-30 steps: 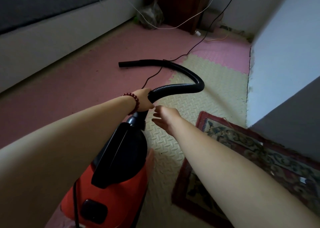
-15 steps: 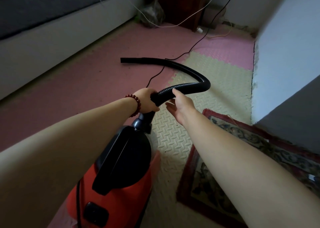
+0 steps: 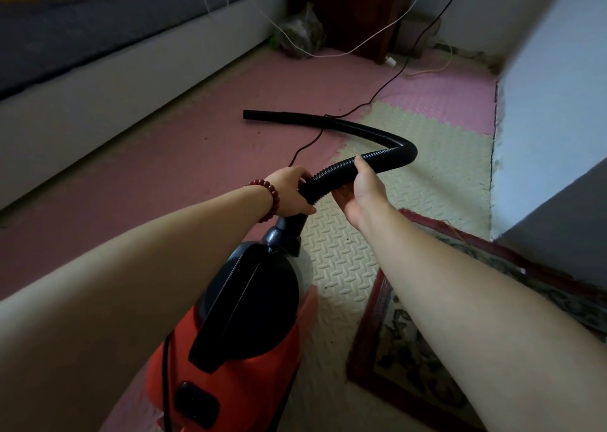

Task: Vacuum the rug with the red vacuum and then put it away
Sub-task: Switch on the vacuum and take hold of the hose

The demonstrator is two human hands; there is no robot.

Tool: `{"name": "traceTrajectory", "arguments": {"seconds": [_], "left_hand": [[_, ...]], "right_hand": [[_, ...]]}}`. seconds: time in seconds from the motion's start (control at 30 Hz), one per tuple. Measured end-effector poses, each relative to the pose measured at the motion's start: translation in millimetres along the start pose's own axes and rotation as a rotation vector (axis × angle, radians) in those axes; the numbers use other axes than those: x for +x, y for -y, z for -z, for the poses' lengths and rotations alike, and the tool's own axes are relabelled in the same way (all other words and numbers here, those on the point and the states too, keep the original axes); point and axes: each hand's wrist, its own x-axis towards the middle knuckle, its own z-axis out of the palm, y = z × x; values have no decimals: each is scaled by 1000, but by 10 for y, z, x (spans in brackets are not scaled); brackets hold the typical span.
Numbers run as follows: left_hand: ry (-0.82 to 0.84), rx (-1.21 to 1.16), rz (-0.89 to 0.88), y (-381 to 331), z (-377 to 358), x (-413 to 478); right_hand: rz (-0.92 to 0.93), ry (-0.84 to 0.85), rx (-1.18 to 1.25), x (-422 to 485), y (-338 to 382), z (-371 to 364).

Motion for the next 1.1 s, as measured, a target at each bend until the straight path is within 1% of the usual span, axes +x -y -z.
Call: {"name": "traceTrajectory", "arguments": {"seconds": [0.1, 0.37, 0.47, 0.6, 0.83, 1.1], "left_hand": [[20, -5, -12, -17, -7, -25], [6, 43, -19, -46, -55, -54], [12, 64, -30, -69, -69, -66], [12, 85, -29, -88, -77, -61], [11, 101, -30, -108, -95, -73], [33, 166, -63, -169, -85, -114]], "right_hand": [[-4, 1, 4, -7, 43, 44], [28, -89, -95, 0, 59, 69], [47, -67, -114, 6, 68, 97], [68, -21, -35, -62, 129, 68], [81, -55, 16, -144, 256, 85], [131, -44, -31, -182, 275, 126]]}}
